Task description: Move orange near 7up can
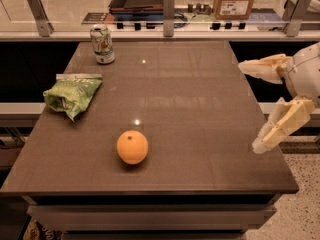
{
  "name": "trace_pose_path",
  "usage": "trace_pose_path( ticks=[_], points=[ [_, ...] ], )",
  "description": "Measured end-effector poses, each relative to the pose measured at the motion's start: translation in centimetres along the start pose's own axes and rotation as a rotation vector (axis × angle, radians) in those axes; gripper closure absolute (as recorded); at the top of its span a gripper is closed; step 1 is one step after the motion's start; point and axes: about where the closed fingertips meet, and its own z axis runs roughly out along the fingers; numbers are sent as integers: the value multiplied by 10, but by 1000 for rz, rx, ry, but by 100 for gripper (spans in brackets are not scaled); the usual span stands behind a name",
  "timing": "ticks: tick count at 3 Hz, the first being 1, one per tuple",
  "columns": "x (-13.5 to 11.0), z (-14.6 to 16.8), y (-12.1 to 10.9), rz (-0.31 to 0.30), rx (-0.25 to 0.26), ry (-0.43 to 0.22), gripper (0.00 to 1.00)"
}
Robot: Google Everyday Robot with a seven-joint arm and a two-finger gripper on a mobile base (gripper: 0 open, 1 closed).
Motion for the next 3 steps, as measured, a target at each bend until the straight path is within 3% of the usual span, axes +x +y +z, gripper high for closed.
trace_pose_path(
  ticks=[1,2,3],
  points=[
    [-21,15,18,50,11,-175,0],
    [-39,29,29,101,69,-226,0],
    [-54,50,29,138,168,-173,0]
  ],
)
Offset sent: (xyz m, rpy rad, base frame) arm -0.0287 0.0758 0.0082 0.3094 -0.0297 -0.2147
